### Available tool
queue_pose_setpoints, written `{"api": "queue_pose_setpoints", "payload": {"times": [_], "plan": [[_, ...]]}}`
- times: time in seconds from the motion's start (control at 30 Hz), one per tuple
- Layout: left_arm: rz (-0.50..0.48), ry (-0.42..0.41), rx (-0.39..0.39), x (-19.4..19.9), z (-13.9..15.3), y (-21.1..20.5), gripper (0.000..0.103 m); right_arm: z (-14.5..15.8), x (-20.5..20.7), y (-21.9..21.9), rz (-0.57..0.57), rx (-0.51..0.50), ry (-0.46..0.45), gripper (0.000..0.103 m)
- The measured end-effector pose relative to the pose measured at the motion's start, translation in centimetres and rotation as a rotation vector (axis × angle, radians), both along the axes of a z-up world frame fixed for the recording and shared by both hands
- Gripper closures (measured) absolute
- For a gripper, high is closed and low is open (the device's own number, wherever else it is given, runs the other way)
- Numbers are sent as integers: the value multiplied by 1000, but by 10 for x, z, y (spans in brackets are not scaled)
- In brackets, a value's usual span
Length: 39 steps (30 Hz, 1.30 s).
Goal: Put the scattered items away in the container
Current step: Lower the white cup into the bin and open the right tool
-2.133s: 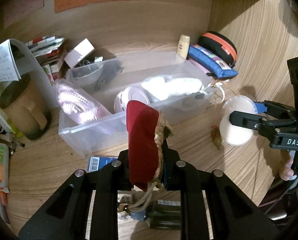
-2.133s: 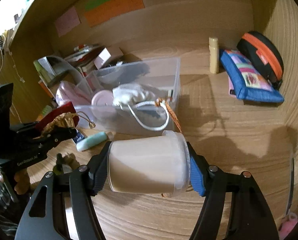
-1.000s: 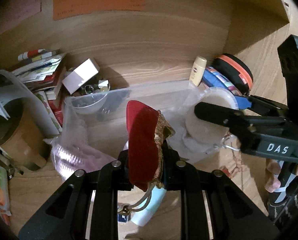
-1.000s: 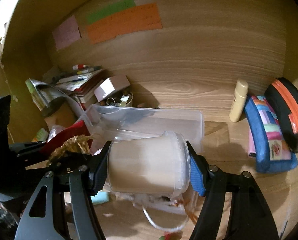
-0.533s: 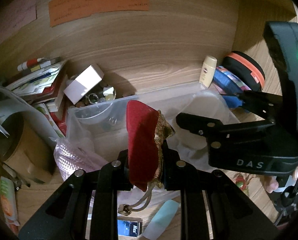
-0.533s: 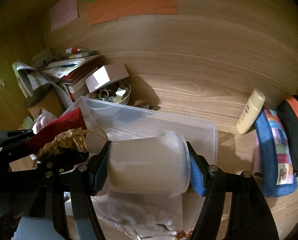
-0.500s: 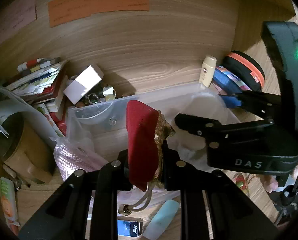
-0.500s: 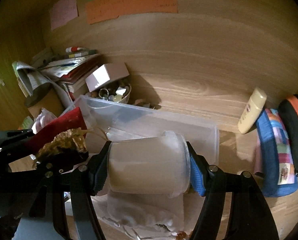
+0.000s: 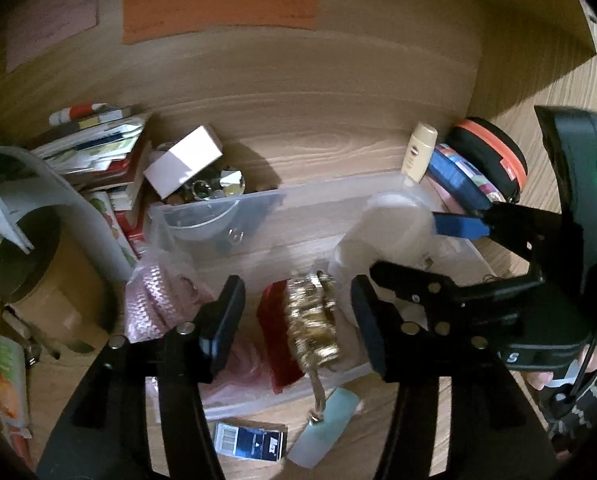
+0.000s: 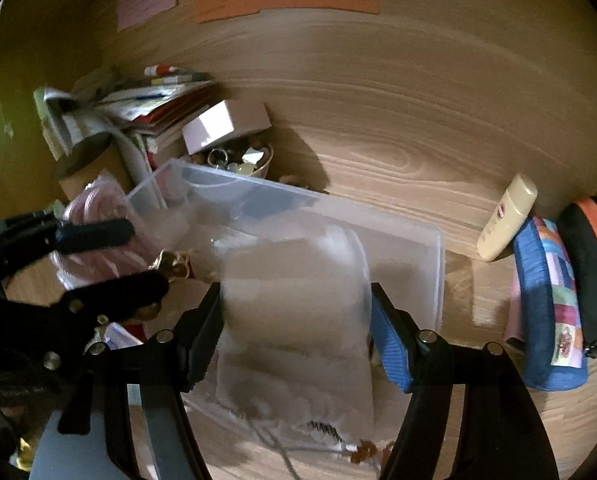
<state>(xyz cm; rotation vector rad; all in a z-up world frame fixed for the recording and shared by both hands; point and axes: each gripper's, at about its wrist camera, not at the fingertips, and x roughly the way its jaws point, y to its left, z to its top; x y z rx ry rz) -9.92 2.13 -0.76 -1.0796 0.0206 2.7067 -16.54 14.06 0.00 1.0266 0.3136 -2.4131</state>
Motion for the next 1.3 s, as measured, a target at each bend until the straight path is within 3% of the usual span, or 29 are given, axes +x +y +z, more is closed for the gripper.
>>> {"api": "queue_pose_setpoints", "payload": {"times": [0.13, 0.23, 0.67, 0.8, 0.93, 1.1, 1.3], "plan": [[14, 15, 12, 12, 6, -5, 45, -2, 8, -2, 6, 45, 24, 34], [27, 41, 18, 25, 12, -9, 32, -4, 13, -1, 6, 64, 32, 34], [81, 25, -1, 60, 11, -25, 31, -1, 26, 3, 13, 79, 46, 33], [100, 29, -11, 71, 7, -32, 20, 4, 32, 4, 4, 73, 67, 31], [109, 34, -12, 80, 3, -38, 20, 13, 44, 7, 4, 66, 109, 31], [104, 64, 57, 91, -6, -48, 20, 26, 63, 20, -7, 54, 152, 22], [82, 5, -23, 88, -26, -46, 20, 28, 88, 43, -37, 64, 169, 22]]}}
